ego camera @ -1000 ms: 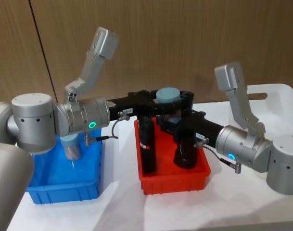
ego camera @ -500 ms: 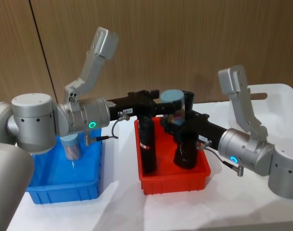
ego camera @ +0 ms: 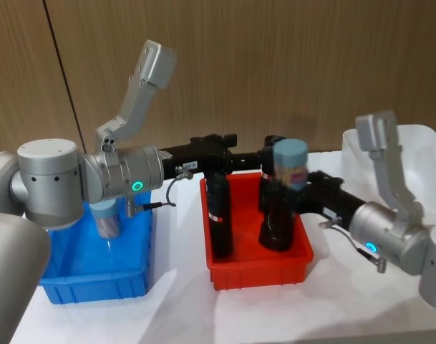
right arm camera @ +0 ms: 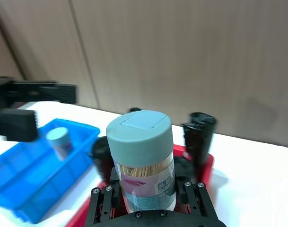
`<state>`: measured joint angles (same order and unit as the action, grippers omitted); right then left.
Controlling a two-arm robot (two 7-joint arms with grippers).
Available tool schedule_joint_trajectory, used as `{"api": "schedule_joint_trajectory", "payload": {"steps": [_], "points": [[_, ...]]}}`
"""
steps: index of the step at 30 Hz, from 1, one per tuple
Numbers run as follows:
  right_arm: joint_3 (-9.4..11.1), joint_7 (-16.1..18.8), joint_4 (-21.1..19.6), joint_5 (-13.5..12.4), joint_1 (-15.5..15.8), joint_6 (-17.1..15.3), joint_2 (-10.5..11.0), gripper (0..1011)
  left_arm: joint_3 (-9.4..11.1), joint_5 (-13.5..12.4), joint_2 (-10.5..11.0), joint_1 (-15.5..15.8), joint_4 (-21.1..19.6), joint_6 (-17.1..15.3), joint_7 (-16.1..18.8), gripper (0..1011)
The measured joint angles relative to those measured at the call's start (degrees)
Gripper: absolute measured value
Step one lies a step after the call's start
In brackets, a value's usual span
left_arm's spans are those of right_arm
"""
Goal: Pick the cotton swabs from the blue box and place them into the white box.
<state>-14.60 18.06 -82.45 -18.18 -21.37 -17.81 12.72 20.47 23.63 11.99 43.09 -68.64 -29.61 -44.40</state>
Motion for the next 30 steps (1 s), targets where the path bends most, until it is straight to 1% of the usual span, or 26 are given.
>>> {"api": "schedule_joint_trajectory", "payload": {"steps": [5, 8, 10, 15, 19, 20, 22, 25, 28, 29, 30], "points": [[1.0, -2.3, 0.0, -0.4, 0.9, 1.1, 1.1, 646, 0.0, 0.0, 0.0, 0.0, 0.0, 0.0, 0.0, 1004], [2.0, -4.2, 0.0, -0.6, 1.5, 2.0, 2.0, 646, 0.0, 0.0, 0.0, 0.0, 0.0, 0.0, 0.0, 1004], [2.3, -4.5, 0.1, -0.6, 1.6, 2.2, 2.2, 646, 0.0, 0.0, 0.0, 0.0, 0.0, 0.0, 0.0, 1004], [4.2, -7.5, 1.1, -1.0, 2.1, 3.7, 3.8, 646, 0.0, 0.0, 0.0, 0.0, 0.0, 0.0, 0.0, 1004], [5.3, -9.1, 2.2, -1.0, 2.1, 4.5, 4.7, 646, 0.0, 0.0, 0.0, 0.0, 0.0, 0.0, 0.0, 1004], [5.3, -9.1, 2.2, -1.0, 2.1, 4.5, 4.7, 646, 0.0, 0.0, 0.0, 0.0, 0.0, 0.0, 0.0, 1004], [6.3, -10.2, 3.7, -1.0, 1.7, 5.3, 5.4, 646, 0.0, 0.0, 0.0, 0.0, 0.0, 0.0, 0.0, 1004], [6.9, -10.8, 5.0, -0.9, 1.1, 5.7, 5.8, 646, 0.0, 0.0, 0.0, 0.0, 0.0, 0.0, 0.0, 1004], [7.7, -11.5, 7.5, -0.4, -0.3, 6.5, 6.3, 646, 0.0, 0.0, 0.0, 0.0, 0.0, 0.0, 0.0, 1004], [7.7, -11.5, 7.5, -0.4, -0.3, 6.5, 6.3, 646, 0.0, 0.0, 0.0, 0.0, 0.0, 0.0, 0.0, 1004], [7.9, -11.7, 8.7, -0.1, -0.8, 6.8, 6.4, 646, 0.0, 0.0, 0.0, 0.0, 0.0, 0.0, 0.0, 1004]]}}
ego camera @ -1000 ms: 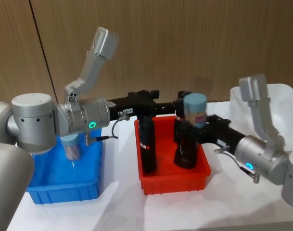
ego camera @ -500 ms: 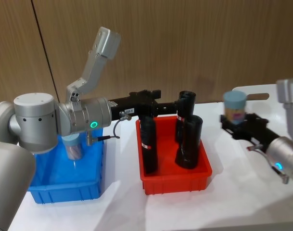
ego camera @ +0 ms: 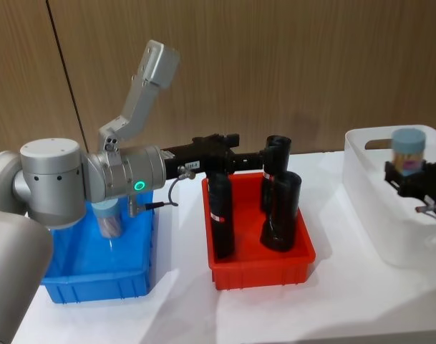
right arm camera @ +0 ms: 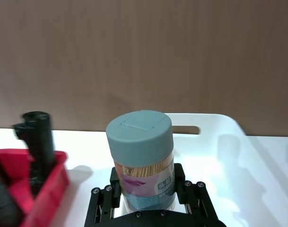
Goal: Pick the cotton swabs from the blue box and place them into the white box.
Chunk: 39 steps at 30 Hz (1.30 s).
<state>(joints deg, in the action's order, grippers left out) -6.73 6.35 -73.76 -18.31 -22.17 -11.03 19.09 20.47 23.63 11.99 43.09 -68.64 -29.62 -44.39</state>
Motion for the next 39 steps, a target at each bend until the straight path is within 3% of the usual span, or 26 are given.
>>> {"api": "schedule_joint_trajectory", "payload": {"steps": [8, 21, 29, 35, 39], "points": [[0.5, 0.2, 5.9, 1.1, -3.4, 1.3, 0.1, 646, 0.0, 0.0, 0.0, 0.0, 0.0, 0.0, 0.0, 1004], [-0.2, 3.6, 18.5, 3.6, -10.8, 3.2, -0.9, 646, 0.0, 0.0, 0.0, 0.0, 0.0, 0.0, 0.0, 1004], [-0.6, 5.5, 24.9, 4.4, -14.4, 4.6, -1.5, 848, 0.0, 0.0, 0.0, 0.0, 0.0, 0.0, 0.0, 1004], [-0.6, 6.3, 27.4, 4.7, -15.9, 5.3, -1.7, 1000, 0.0, 0.0, 0.0, 0.0, 0.0, 0.0, 0.0, 1004], [-0.5, 6.6, 28.1, 4.7, -16.3, 5.6, -1.7, 1001, 0.0, 0.0, 0.0, 0.0, 0.0, 0.0, 0.0, 1004]]}}
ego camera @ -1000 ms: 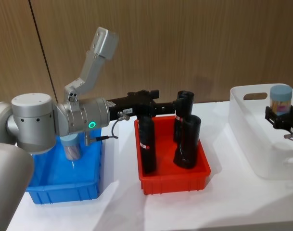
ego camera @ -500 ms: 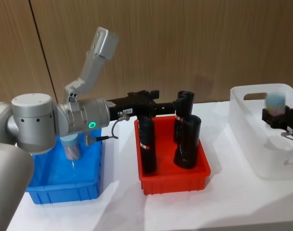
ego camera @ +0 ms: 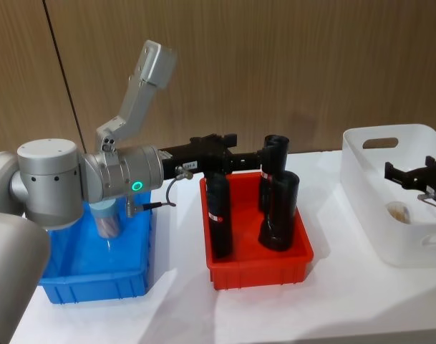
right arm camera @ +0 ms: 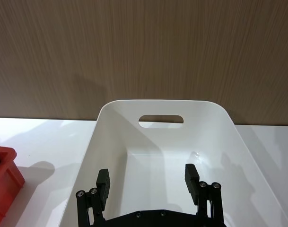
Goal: Pick the cotton swabs from the blue box and place them into the white box.
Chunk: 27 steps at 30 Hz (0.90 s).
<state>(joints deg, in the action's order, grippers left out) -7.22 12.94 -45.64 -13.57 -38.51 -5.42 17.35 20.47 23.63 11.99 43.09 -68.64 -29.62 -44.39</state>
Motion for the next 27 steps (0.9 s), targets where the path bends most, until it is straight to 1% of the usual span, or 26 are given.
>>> {"api": "schedule_joint_trajectory", "payload": {"steps": [8, 14, 20, 21, 22, 23, 25, 27], "points": [[0.4, 0.2, -0.2, 0.1, 0.0, 0.5, 0.1, 1001, 0.0, 0.0, 0.0, 0.0, 0.0, 0.0, 0.0, 1004], [0.9, 0.0, -2.6, -0.1, 1.4, 0.9, 0.5, 1001, 0.0, 0.0, 0.0, 0.0, 0.0, 0.0, 0.0, 1004], [1.7, -1.1, -8.1, -1.2, 4.6, 1.5, 1.1, 1001, 0.0, 0.0, 0.0, 0.0, 0.0, 0.0, 0.0, 1004], [1.7, -1.1, -8.1, -1.2, 4.6, 1.5, 1.1, 1001, 0.0, 0.0, 0.0, 0.0, 0.0, 0.0, 0.0, 1004], [2.0, -1.6, -10.6, -1.9, 6.1, 1.7, 1.4, 1002, 0.0, 0.0, 0.0, 0.0, 0.0, 0.0, 0.0, 1004], [2.0, -1.6, -10.6, -1.9, 6.1, 1.7, 1.4, 1002, 0.0, 0.0, 0.0, 0.0, 0.0, 0.0, 0.0, 1004], [2.4, -2.5, -14.1, -2.7, 8.3, 1.9, 1.7, 1002, 0.0, 0.0, 0.0, 0.0, 0.0, 0.0, 0.0, 1004], [2.7, -2.9, -16.2, -3.2, 9.6, 2.0, 1.9, 1002, 0.0, 0.0, 0.0, 0.0, 0.0, 0.0, 0.0, 1004]]}}
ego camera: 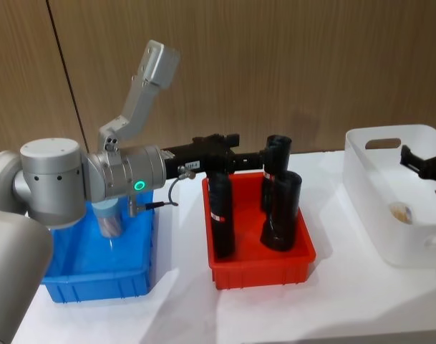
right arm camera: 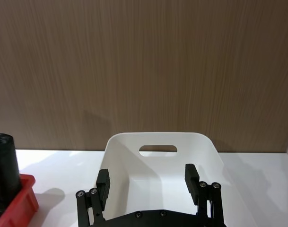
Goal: Pick the cotton swabs from the blue box and place them into the white box.
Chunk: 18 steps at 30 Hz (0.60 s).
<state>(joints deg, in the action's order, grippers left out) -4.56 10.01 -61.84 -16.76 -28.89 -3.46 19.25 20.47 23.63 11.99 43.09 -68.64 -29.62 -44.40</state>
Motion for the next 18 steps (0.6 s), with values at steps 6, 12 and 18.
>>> {"api": "schedule_joint_trajectory", "payload": {"steps": [6, 12, 18], "points": [[0.7, -1.9, -7.3, -1.7, 4.7, 0.2, 0.5, 1002, 0.0, 0.0, 0.0, 0.0, 0.0, 0.0, 0.0, 1004], [1.2, -3.1, -12.1, -2.8, 7.8, 0.3, 0.8, 1001, 0.0, 0.0, 0.0, 0.0, 0.0, 0.0, 0.0, 1004], [1.5, -3.9, -15.2, -3.5, 9.8, 0.3, 1.0, 1002, 0.0, 0.0, 0.0, 0.0, 0.0, 0.0, 0.0, 1004]]}}
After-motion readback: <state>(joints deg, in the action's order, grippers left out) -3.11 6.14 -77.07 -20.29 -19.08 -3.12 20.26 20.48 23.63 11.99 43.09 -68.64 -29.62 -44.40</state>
